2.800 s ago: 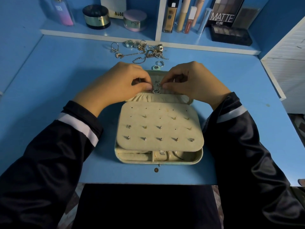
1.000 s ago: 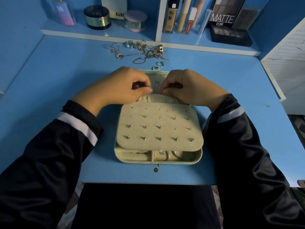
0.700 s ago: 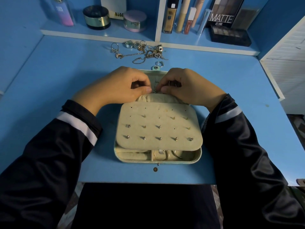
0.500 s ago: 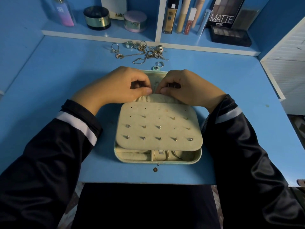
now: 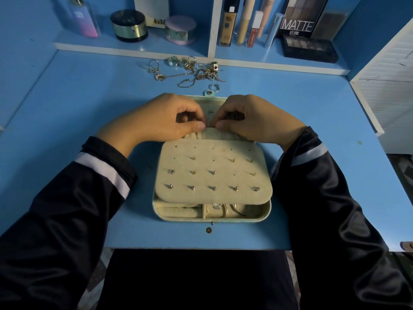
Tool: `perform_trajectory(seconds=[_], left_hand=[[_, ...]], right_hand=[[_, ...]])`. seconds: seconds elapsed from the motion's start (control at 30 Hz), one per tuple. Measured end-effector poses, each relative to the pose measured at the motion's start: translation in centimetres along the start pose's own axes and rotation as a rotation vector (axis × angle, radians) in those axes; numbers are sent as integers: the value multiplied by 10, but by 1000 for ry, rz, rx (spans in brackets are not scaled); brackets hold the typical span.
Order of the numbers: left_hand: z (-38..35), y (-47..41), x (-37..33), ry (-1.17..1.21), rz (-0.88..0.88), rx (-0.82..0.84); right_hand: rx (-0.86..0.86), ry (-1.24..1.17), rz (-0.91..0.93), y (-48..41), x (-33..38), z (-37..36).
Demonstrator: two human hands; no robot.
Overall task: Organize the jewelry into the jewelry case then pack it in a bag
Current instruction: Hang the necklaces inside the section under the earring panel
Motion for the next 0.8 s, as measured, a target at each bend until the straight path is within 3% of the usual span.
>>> perform_trajectory(seconds=[0.8], left_hand=[[2,2,-3,0,-20,-13]], right_hand=[[0,-30,7,1,0,0]])
Point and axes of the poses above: each hand's wrist, its own y-axis away from the middle knuckle, its own z-axis out of the back of the hand, x = y × z, the point moved 8 cm from there along -y, towards the middle knuckle, and after that the axes turned 6 degrees about y, right-handed, at the moved point
